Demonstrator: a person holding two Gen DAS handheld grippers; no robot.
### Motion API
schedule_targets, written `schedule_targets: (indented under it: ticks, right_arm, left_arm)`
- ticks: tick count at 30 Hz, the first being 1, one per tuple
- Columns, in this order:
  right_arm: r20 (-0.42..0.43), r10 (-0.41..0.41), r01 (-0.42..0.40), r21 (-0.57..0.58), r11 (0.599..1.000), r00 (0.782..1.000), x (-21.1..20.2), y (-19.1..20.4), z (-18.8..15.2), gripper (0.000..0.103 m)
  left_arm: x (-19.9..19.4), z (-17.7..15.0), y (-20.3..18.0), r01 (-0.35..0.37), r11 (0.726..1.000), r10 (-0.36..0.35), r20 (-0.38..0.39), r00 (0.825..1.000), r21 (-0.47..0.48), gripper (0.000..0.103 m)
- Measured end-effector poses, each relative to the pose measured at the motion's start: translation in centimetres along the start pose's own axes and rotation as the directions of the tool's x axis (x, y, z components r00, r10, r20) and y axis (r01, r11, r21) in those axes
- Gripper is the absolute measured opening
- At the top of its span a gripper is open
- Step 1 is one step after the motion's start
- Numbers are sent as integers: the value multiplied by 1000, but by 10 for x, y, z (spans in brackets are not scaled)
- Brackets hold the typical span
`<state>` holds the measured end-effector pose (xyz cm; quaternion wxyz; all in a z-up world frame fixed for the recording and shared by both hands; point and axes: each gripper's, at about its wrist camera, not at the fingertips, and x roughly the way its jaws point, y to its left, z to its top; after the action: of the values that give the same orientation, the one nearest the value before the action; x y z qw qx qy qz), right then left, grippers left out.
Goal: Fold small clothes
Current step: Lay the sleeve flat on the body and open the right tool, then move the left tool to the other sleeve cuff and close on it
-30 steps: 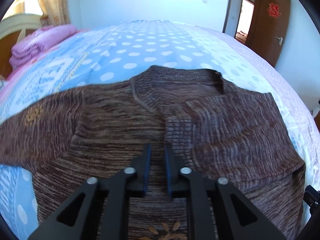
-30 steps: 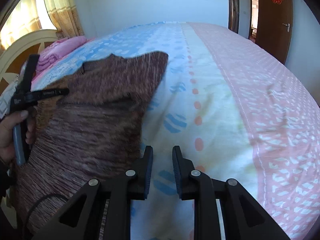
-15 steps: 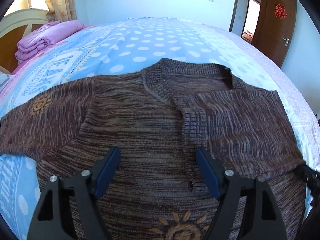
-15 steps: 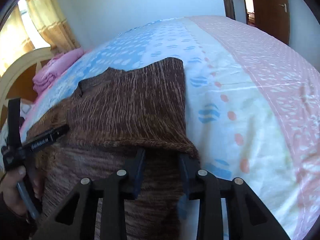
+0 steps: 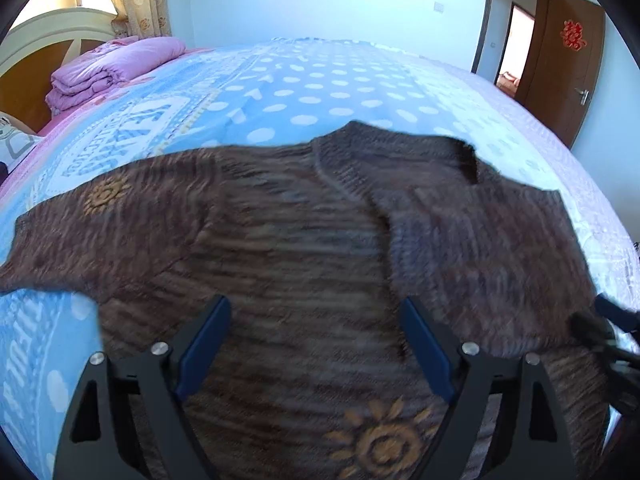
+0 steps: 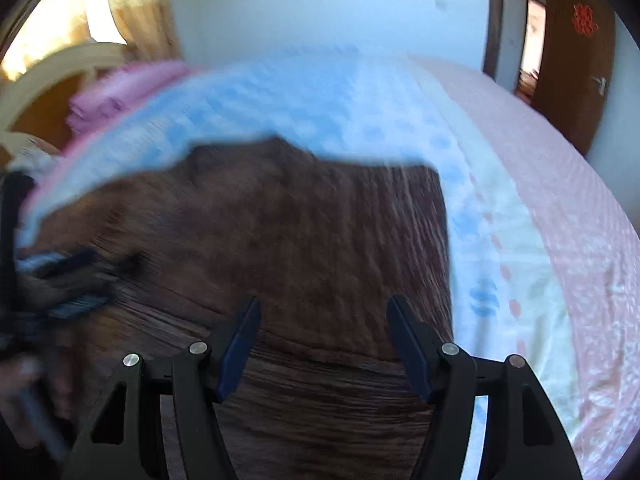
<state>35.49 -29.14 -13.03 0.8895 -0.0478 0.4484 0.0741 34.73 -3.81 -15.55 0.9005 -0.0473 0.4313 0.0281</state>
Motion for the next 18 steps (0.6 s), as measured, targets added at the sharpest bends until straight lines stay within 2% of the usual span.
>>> schedule_targets:
  ticks: [1, 2, 5, 8, 11, 14, 16, 18]
  right_arm:
    - [-7, 19, -19, 25, 1000, 1000, 6, -8, -8, 66]
    - [23, 26, -27, 28, 999, 999, 2, -11, -11, 66]
    - [14, -15, 14, 25, 1000, 1000, -10, -5, -11, 66]
    - [79, 37, -36, -17, 999, 996, -25, 21, 2, 66]
    - [99, 86, -77, -94, 993, 991, -20, 57, 16, 66]
    - [75, 115, -106, -108, 988, 991, 0, 79, 20, 66]
    - [25, 130, -127, -113, 986, 991, 18, 87, 14, 66]
    - [28, 117, -113, -125, 986, 993, 17, 92, 5, 66]
  left_arm:
    - [-2, -2, 3, 12, 1000, -12, -4, 1000, 0, 89]
    - [-5, -4, 6, 23, 1000, -23, -5, 1000, 1, 89]
    - [-19, -9, 14, 45, 999, -45, 22, 999, 4, 89]
    - [-32, -11, 22, 41, 999, -42, 47, 998, 20, 89]
    - [-46, -9, 38, 36, 999, -37, 68, 997, 17, 89]
    - [-56, -5, 68, -18, 1000, 17, 103, 995, 5, 94]
    - [-56, -4, 89, -74, 997, 75, 114, 991, -9, 94]
    - [-52, -3, 119, -128, 991, 131, 103, 986, -40, 94]
